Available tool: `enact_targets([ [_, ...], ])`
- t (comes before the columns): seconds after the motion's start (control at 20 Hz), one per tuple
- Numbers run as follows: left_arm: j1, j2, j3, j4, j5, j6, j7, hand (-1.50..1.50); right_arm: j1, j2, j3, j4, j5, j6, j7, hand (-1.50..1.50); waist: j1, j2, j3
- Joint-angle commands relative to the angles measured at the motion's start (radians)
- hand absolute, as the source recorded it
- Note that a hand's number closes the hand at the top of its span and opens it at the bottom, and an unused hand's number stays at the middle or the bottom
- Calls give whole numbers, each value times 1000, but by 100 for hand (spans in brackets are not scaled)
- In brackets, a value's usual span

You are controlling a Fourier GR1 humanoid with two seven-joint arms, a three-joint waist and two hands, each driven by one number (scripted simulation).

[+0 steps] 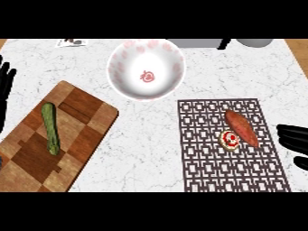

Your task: Pick the cupcake from the placemat and place it in the bowl

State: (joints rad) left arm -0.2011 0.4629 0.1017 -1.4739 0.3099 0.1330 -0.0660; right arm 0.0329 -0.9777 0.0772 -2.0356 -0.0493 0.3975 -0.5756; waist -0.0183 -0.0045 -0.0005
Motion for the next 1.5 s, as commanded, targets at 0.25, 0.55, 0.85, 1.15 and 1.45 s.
enact_targets([
  [0.25, -14, -23, -23, -62, -19, 21, 48, 0, -40, -250, -94, -1, 168, 196, 19, -150, 19, 2, 1],
  [0.55, 23, -43, -3, -48, -34, -6, -13, 0, -52, -233, -51, 86, 352, 203, -69, -150, 26, 5, 1],
  [0.85, -34, -22, 35, 38, -30, -68, -8, 0, -112, -114, 64, 93, 480, 191, -8, -150, 26, 6, 0],
  [1.15, -48, -92, 22, 104, -83, -43, -81, 0, -167, -12, 144, 163, 579, 199, 22, -150, 20, 6, 0],
  [1.45, -27, -46, 45, -78, -63, -43, 84, 0, -226, 86, 193, 337, 689, 150, -29, -150, 30, 4, 1],
])
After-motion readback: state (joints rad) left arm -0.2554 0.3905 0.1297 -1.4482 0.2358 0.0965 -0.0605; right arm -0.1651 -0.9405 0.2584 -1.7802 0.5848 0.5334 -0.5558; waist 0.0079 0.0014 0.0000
